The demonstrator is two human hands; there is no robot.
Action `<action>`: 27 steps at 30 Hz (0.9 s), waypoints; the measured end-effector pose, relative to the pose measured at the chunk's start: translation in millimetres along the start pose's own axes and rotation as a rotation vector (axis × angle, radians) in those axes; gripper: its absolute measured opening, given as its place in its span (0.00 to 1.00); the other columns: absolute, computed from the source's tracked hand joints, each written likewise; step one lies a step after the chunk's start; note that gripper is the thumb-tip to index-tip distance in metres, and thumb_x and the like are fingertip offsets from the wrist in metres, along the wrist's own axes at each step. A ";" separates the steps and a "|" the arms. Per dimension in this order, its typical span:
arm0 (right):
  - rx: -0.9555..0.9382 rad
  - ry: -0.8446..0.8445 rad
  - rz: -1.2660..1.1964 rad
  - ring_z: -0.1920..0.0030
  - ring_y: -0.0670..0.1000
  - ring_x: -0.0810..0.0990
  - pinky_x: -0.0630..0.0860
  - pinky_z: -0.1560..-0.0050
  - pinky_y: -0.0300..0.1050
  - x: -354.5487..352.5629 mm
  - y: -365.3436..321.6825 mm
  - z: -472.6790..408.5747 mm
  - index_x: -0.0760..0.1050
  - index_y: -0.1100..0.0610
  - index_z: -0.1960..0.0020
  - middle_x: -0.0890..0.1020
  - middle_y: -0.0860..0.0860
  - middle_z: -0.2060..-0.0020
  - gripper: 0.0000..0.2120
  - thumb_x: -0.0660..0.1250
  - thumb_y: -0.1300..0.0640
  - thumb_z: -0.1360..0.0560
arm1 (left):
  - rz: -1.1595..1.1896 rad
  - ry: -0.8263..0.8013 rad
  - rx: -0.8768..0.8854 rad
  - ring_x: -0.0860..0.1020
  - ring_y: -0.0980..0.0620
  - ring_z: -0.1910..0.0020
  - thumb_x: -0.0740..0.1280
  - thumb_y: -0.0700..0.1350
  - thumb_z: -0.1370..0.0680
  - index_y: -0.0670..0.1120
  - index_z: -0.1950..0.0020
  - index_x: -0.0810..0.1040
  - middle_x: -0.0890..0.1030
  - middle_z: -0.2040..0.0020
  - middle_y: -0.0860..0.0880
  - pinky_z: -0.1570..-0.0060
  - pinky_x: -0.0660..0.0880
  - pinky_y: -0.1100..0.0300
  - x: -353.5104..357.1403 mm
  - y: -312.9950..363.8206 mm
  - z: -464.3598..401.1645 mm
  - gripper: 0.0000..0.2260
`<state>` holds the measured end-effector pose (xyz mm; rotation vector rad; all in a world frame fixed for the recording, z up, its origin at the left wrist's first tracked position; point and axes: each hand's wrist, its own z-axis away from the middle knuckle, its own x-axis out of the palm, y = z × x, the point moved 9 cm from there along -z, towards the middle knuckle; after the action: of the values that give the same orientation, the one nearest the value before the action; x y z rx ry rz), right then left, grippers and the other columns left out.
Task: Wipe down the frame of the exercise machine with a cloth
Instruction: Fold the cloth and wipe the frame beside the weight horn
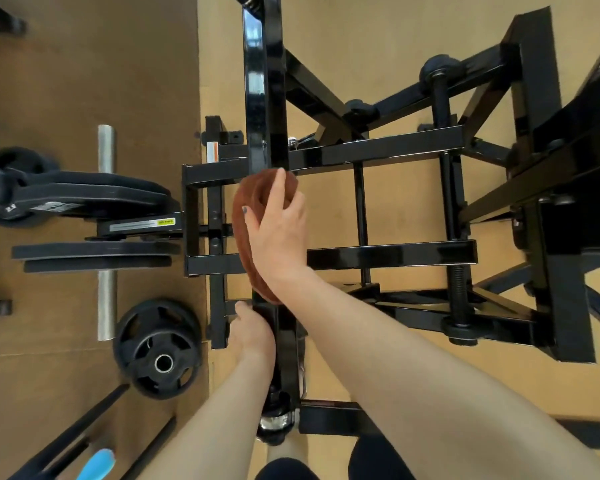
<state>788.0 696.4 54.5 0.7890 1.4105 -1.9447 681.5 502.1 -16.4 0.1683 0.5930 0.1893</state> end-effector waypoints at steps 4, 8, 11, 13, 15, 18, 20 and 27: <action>0.004 0.043 0.007 0.32 0.56 0.70 0.76 0.33 0.53 1.0 -1.4 8.8 0.44 0.50 0.17 0.65 0.60 0.29 0.39 0.63 0.44 0.18 | 0.003 -0.003 0.000 0.75 0.35 0.36 0.49 0.55 0.13 0.40 0.29 0.73 0.77 0.34 0.36 0.31 0.70 0.41 -0.8 1.1 3.7 0.25; 0.035 -0.045 -0.048 0.27 0.56 0.67 0.73 0.29 0.55 12.0 20.4 74.7 0.39 0.43 0.18 0.60 0.57 0.25 0.38 0.60 0.42 0.18 | -0.180 -0.062 0.191 0.80 0.41 0.47 0.61 0.48 0.14 0.45 0.34 0.72 0.80 0.40 0.40 0.47 0.78 0.50 2.6 17.7 10.2 0.11; 0.030 -0.064 -0.044 0.28 0.56 0.69 0.75 0.31 0.54 12.8 26.3 82.7 0.37 0.42 0.19 0.61 0.57 0.26 0.39 0.60 0.41 0.19 | -0.200 -0.050 0.241 0.79 0.48 0.55 0.62 0.48 0.15 0.48 0.40 0.74 0.81 0.48 0.46 0.58 0.77 0.56 1.7 20.0 9.2 0.07; 0.016 -0.098 -0.071 0.29 0.56 0.69 0.75 0.32 0.53 11.8 20.8 63.6 0.36 0.41 0.20 0.62 0.58 0.26 0.39 0.61 0.41 0.18 | -0.202 -0.003 0.239 0.80 0.45 0.52 0.57 0.48 0.13 0.52 0.49 0.74 0.82 0.46 0.44 0.54 0.76 0.54 -1.7 21.3 6.7 0.08; 0.013 -0.093 -0.113 0.30 0.56 0.70 0.76 0.33 0.53 9.8 13.2 25.7 0.39 0.43 0.19 0.62 0.58 0.26 0.38 0.61 0.42 0.18 | -0.182 0.003 0.188 0.78 0.41 0.46 0.52 0.47 0.13 0.51 0.50 0.74 0.81 0.43 0.42 0.47 0.75 0.50 -2.6 18.6 6.1 0.13; 0.047 -0.040 -0.131 0.33 0.57 0.71 0.75 0.34 0.53 2.5 -3.0 -52.4 0.43 0.50 0.17 0.65 0.60 0.28 0.38 0.61 0.43 0.17 | -0.092 -0.011 0.092 0.76 0.39 0.39 0.48 0.49 0.13 0.43 0.38 0.77 0.79 0.39 0.42 0.35 0.72 0.44 -3.1 13.0 9.4 0.20; 0.044 -0.029 -0.080 0.33 0.59 0.71 0.75 0.34 0.54 -1.7 -16.3 -91.5 0.44 0.53 0.16 0.65 0.62 0.28 0.38 0.60 0.42 0.17 | -0.087 -0.008 0.074 0.76 0.39 0.38 0.48 0.50 0.13 0.42 0.34 0.76 0.79 0.39 0.41 0.35 0.72 0.44 -4.3 11.6 8.9 0.21; 0.019 -0.031 -0.118 0.29 0.53 0.67 0.71 0.30 0.49 0.2 -5.5 -15.3 0.40 0.44 0.17 0.62 0.57 0.27 0.39 0.63 0.48 0.17 | -0.210 -0.021 0.130 0.75 0.43 0.36 0.46 0.48 0.12 0.47 0.33 0.75 0.77 0.33 0.43 0.41 0.69 0.52 -9.0 24.4 22.4 0.19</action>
<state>785.4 712.4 53.8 0.6948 1.4513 -2.0534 683.8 521.5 11.9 0.2317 0.5985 -0.0549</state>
